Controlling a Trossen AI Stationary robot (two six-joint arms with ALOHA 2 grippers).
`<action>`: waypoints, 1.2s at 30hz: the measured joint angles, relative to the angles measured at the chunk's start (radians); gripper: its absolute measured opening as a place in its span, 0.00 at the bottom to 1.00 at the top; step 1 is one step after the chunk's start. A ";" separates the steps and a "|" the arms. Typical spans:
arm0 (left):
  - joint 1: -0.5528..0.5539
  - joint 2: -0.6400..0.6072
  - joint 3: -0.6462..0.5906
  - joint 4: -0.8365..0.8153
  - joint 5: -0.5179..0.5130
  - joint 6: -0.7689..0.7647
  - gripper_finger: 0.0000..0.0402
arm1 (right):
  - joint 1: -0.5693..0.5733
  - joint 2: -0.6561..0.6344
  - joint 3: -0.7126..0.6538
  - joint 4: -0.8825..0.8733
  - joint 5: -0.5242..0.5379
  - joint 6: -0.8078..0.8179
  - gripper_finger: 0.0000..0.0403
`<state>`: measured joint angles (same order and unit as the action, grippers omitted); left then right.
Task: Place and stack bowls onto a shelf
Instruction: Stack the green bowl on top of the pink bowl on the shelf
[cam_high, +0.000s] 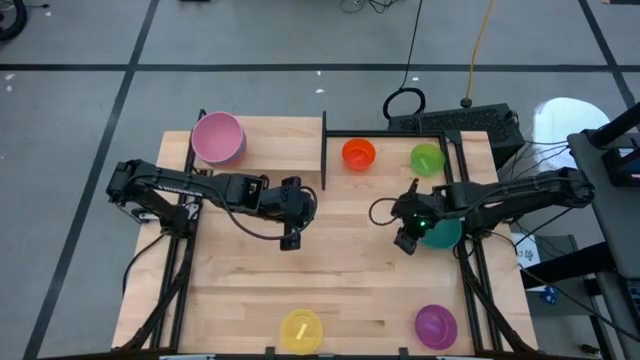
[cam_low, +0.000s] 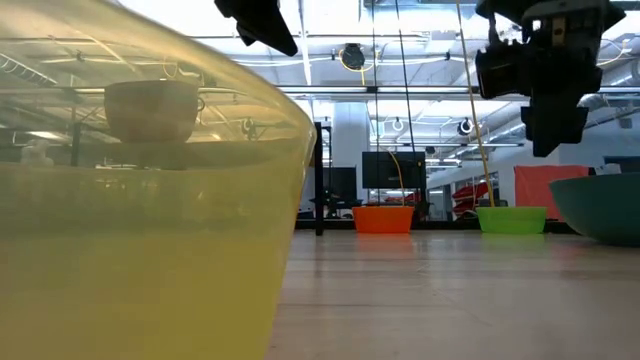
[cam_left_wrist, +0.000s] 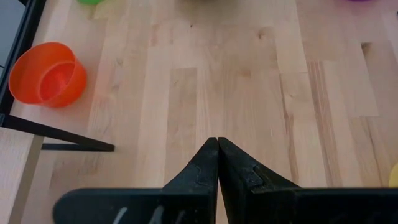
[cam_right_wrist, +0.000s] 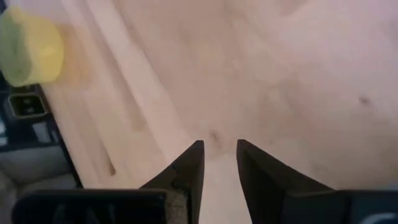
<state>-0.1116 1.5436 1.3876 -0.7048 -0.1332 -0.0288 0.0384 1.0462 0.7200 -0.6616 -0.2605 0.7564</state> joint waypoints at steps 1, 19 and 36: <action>0.000 0.000 0.000 0.000 0.000 0.000 0.02 | -0.013 -0.011 0.000 -0.010 -0.004 0.009 0.21; 0.000 0.000 0.000 0.003 0.000 -0.002 0.02 | -0.110 -0.256 0.000 -0.316 0.022 -0.008 0.03; 0.000 0.000 0.000 0.007 0.000 -0.011 0.02 | -0.109 -0.192 0.000 -0.353 0.020 0.019 0.22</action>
<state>-0.1116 1.5436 1.3876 -0.6975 -0.1329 -0.0402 -0.0708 0.8541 0.7204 -1.0142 -0.2405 0.7754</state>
